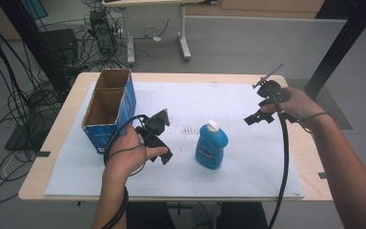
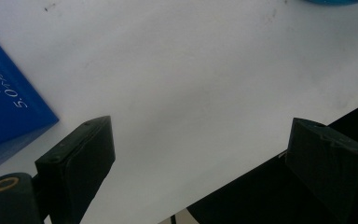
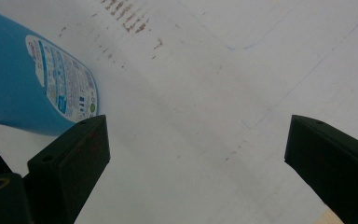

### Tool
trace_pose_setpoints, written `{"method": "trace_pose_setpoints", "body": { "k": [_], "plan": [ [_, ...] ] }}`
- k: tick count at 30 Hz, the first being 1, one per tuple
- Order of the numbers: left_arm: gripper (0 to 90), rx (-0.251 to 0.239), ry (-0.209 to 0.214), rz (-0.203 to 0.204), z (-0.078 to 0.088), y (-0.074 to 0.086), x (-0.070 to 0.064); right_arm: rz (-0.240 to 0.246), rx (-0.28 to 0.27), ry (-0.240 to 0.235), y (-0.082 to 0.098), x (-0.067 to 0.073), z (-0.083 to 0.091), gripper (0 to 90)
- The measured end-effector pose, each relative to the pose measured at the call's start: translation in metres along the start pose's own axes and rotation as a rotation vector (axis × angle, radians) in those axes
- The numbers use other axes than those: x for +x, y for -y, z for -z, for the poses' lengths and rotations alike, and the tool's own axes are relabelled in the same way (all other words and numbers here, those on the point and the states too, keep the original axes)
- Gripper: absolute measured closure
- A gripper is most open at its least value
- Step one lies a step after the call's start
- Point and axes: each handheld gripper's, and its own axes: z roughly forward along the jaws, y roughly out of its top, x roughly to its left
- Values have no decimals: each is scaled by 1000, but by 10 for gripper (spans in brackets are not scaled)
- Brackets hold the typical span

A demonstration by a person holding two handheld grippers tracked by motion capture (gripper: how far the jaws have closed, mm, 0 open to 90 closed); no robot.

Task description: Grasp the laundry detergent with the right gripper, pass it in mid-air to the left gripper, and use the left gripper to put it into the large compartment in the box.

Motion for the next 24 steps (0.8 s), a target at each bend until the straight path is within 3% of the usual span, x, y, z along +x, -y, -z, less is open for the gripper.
{"method": "trace_pose_setpoints", "body": {
  "k": [11, 24],
  "plan": [
    [83, -3, 4, 5, 0, 1, 1, 27, 22, 29, 25, 12, -4, 63],
    [83, -1, 15, 1, -4, -1, -2, 35, -6, 28, 46, 26, -5, 62]
  ]
}}
